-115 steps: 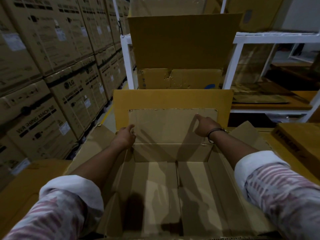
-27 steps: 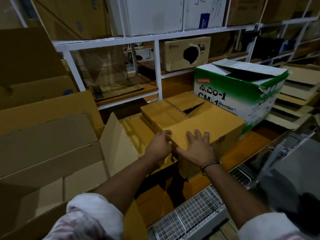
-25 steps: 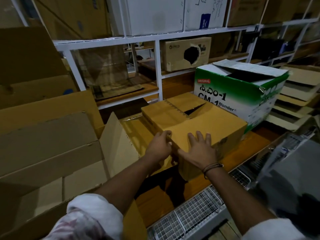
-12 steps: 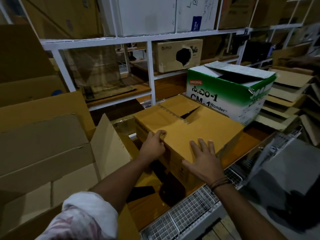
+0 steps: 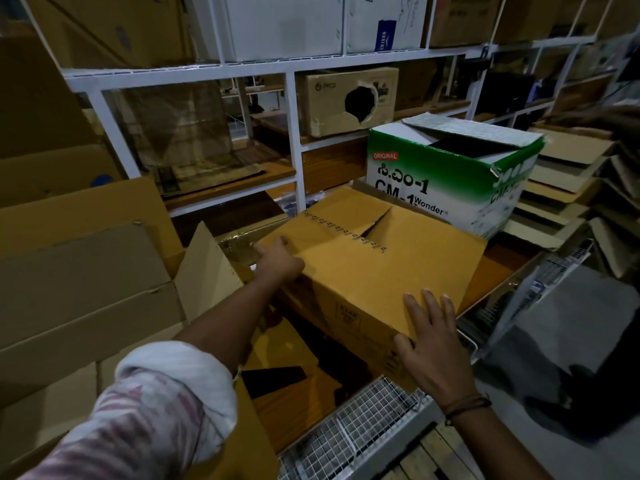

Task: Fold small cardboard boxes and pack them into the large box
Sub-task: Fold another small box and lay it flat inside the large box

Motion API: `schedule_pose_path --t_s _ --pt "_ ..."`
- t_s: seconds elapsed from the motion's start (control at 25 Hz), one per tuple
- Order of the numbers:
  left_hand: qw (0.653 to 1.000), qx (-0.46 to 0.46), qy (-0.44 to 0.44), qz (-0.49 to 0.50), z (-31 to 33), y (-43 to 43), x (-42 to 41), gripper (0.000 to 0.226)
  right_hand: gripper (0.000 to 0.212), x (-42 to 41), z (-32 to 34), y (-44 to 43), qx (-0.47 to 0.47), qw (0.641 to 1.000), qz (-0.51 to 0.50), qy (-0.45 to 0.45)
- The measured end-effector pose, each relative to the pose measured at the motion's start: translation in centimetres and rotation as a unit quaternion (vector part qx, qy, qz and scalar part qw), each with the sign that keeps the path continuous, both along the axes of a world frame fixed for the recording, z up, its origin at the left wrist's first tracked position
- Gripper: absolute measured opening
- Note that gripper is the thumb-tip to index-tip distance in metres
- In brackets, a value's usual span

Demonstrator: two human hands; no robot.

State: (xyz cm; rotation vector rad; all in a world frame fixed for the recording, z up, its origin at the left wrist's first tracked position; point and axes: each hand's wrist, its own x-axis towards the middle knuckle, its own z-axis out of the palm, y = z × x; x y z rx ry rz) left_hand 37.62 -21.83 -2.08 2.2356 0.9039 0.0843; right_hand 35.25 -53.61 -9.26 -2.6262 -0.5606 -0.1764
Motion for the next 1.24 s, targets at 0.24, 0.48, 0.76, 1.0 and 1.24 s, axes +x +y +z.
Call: schedule_pose_path --t_s 0.24,0.48,0.76,1.0,1.24 --pt "0.999 -0.021 -0.026 0.017 2.1 2.0 0.5 0.092 0.104 -0.6 -0.6 0.9 -0.028 0.999 -0.02 0.006" --pt "0.988 0.086 -0.062 -0.112 6.4 2.2 1.0 0.094 0.105 -0.1 -0.3 1.7 0.006 0.998 -0.043 -0.048" --pt "0.955 0.199 -0.118 -0.184 13.9 2.8 -0.3 0.108 0.096 1.6 2.6 2.8 0.112 0.988 -0.015 -0.106" --pt "0.942 0.289 -0.118 -0.128 19.1 4.9 -5.8 0.113 0.095 2.1 6.6 5.6 0.145 0.979 0.051 -0.133" --pt "0.923 0.346 -0.153 -0.072 22.6 6.5 -13.5 0.112 0.095 0.9 9.5 8.9 0.183 0.962 0.143 -0.143"
